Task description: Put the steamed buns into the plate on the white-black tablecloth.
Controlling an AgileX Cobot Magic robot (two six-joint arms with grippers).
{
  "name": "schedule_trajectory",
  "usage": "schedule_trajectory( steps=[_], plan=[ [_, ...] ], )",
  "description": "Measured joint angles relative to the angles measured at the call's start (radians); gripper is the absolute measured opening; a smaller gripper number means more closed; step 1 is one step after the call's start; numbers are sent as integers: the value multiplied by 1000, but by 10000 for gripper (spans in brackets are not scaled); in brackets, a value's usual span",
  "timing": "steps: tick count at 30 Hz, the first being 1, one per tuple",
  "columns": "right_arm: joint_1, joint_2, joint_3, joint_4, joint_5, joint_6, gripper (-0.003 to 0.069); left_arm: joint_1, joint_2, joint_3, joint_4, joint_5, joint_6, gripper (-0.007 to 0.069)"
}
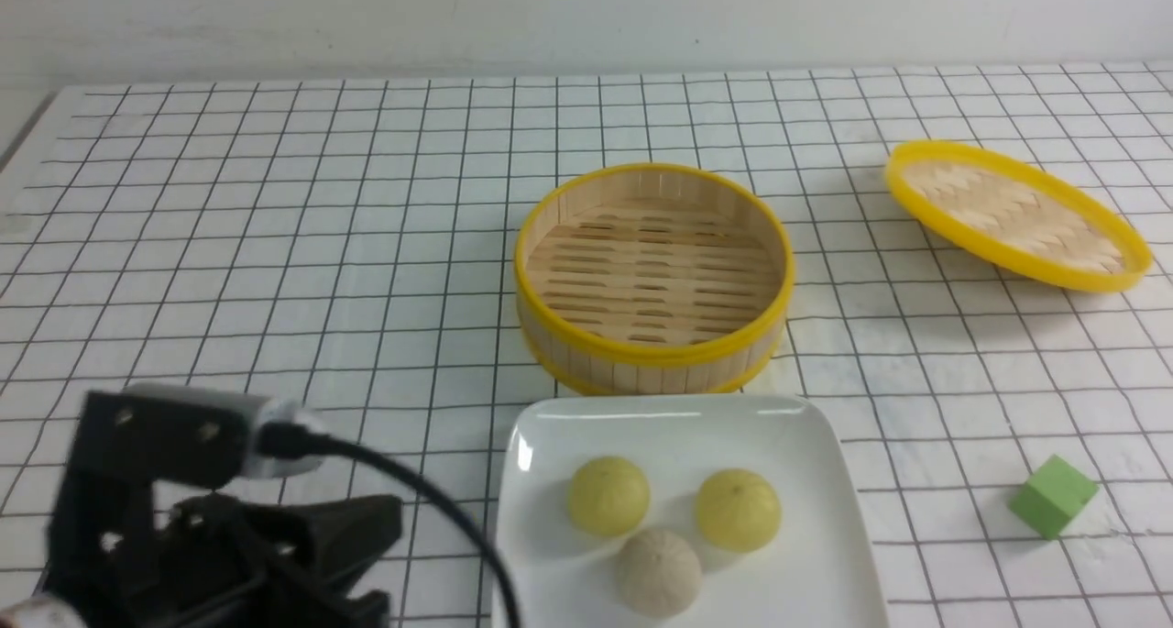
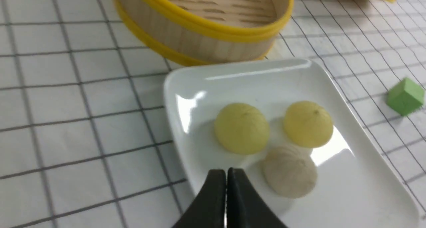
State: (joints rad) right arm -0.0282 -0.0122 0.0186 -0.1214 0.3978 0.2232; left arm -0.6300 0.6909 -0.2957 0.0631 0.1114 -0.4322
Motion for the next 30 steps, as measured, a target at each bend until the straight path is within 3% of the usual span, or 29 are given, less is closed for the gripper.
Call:
schedule_trajectory(
  steps=[2,3,7,14,18,30],
  plan=[
    [0,0,0,0,0,0,147,67,-72,44,-22,-6,74,31],
    [0,0,0,0,0,0,150,143,-155,93,-30,-11,189,32],
    [0,0,0,0,0,0,152,319,-368,217,-38,1,348,33],
    [0,0,0,0,0,0,155,572,-663,322,-44,135,369,36],
    [0,0,0,0,0,-1,162,600,-700,324,-11,244,363,39],
    [0,0,0,0,0,-1,174,580,-702,322,8,254,359,52]
  ],
)
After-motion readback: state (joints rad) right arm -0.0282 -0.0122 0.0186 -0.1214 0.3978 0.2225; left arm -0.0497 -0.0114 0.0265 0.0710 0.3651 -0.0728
